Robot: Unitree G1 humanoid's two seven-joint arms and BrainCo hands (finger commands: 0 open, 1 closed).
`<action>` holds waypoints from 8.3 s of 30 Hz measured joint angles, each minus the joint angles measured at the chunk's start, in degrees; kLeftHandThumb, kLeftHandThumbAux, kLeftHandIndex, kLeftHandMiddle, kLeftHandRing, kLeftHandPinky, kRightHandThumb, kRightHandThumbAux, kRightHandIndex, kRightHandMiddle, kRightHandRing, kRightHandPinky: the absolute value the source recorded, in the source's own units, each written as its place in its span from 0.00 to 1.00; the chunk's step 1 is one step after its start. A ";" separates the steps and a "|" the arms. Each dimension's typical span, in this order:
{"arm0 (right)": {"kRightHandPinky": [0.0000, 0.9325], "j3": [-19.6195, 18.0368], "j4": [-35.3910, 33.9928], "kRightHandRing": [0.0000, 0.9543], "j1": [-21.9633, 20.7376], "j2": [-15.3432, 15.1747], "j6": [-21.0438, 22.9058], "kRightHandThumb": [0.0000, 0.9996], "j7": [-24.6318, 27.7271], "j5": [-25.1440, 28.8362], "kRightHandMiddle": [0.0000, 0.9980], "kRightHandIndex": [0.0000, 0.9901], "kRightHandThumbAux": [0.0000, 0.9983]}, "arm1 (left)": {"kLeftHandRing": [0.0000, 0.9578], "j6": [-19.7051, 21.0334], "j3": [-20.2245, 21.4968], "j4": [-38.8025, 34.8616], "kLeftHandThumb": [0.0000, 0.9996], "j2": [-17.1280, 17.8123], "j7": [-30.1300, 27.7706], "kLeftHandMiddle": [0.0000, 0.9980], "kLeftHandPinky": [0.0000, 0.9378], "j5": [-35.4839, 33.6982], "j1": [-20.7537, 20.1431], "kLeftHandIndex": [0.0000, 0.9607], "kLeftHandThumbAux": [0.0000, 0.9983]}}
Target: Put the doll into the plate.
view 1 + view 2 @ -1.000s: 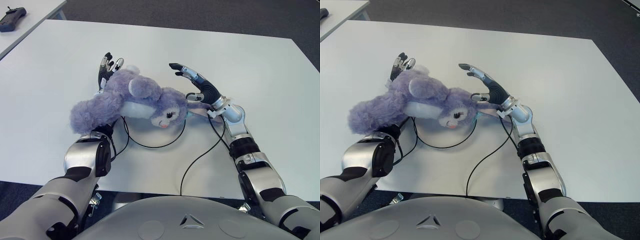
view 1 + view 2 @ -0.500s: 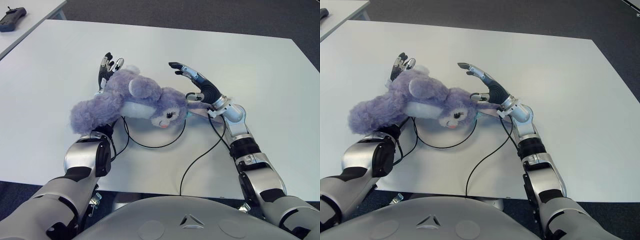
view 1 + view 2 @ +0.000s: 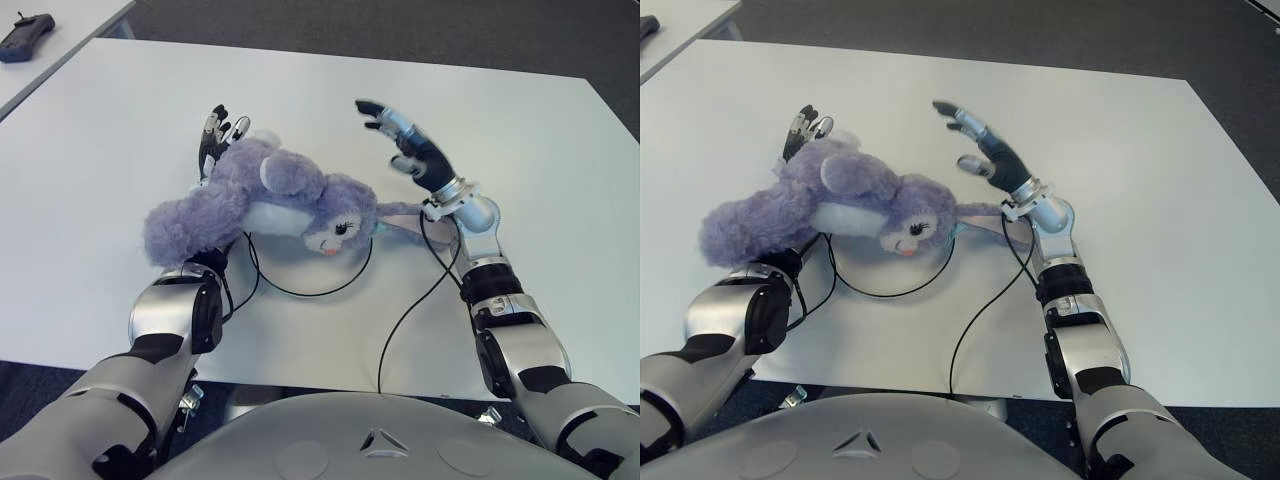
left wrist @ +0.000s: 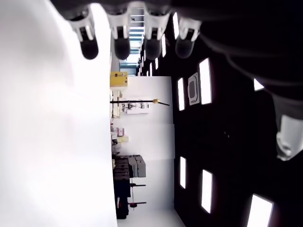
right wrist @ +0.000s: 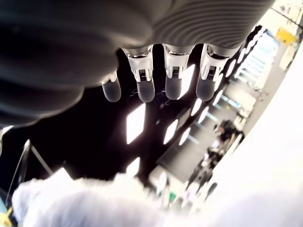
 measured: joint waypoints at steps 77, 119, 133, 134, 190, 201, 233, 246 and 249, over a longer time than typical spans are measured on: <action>0.00 -18.51 44.80 0.00 -23.56 4.37 10.17 0.00 -13.09 2.31 0.03 0.05 0.64 | 0.00 -0.01 0.01 0.00 0.00 -0.08 0.00 0.06 0.00 0.02 -0.36 0.00 0.44; 0.09 -32.24 45.55 0.08 -20.03 5.16 15.11 0.00 -9.80 5.56 0.11 0.10 0.64 | 0.01 -0.10 0.27 -0.01 0.00 0.04 0.00 0.06 0.00 -0.05 -0.36 0.00 0.43; 0.08 -33.14 45.64 0.08 -18.32 5.20 15.99 0.00 -9.46 5.44 0.11 0.09 0.63 | 0.01 -0.25 0.28 -0.01 0.00 0.07 0.00 0.06 0.00 -0.03 -0.35 0.00 0.43; 0.08 -33.09 45.64 0.08 -18.24 5.23 15.99 0.00 -9.47 5.39 0.11 0.09 0.62 | 0.01 -0.25 0.28 -0.01 0.00 0.07 0.00 0.06 0.00 -0.02 -0.35 0.00 0.44; 0.05 -23.25 44.00 0.08 -15.21 9.47 14.02 0.00 -29.41 -8.67 0.11 0.11 0.61 | 0.00 -0.97 0.44 -0.01 0.00 0.79 0.00 0.05 0.00 -0.04 0.28 0.00 0.44; 0.10 -24.83 43.22 0.11 -14.25 11.04 13.06 0.00 -28.17 -6.99 0.13 0.13 0.64 | 0.00 -1.49 0.40 -0.01 0.00 1.33 0.00 0.05 0.00 -0.04 0.67 0.00 0.44; 0.53 6.16 41.75 0.35 -14.71 12.87 10.07 0.00 -68.29 -38.79 0.19 0.19 0.88 | 0.00 -1.50 0.35 -0.01 0.00 1.91 0.00 0.05 0.00 -0.06 1.07 0.00 0.47; 0.37 11.45 41.80 0.29 -15.65 12.41 12.64 0.00 -69.13 -41.43 0.20 0.20 0.90 | 0.00 -1.51 0.35 -0.01 0.00 1.91 0.00 0.04 0.00 -0.06 1.08 0.00 0.48; 0.35 11.96 41.80 0.28 -15.70 12.33 12.65 0.00 -69.13 -41.50 0.21 0.20 0.90 | 0.00 -1.50 0.34 -0.01 0.00 1.90 0.00 0.04 0.00 -0.06 1.08 0.00 0.49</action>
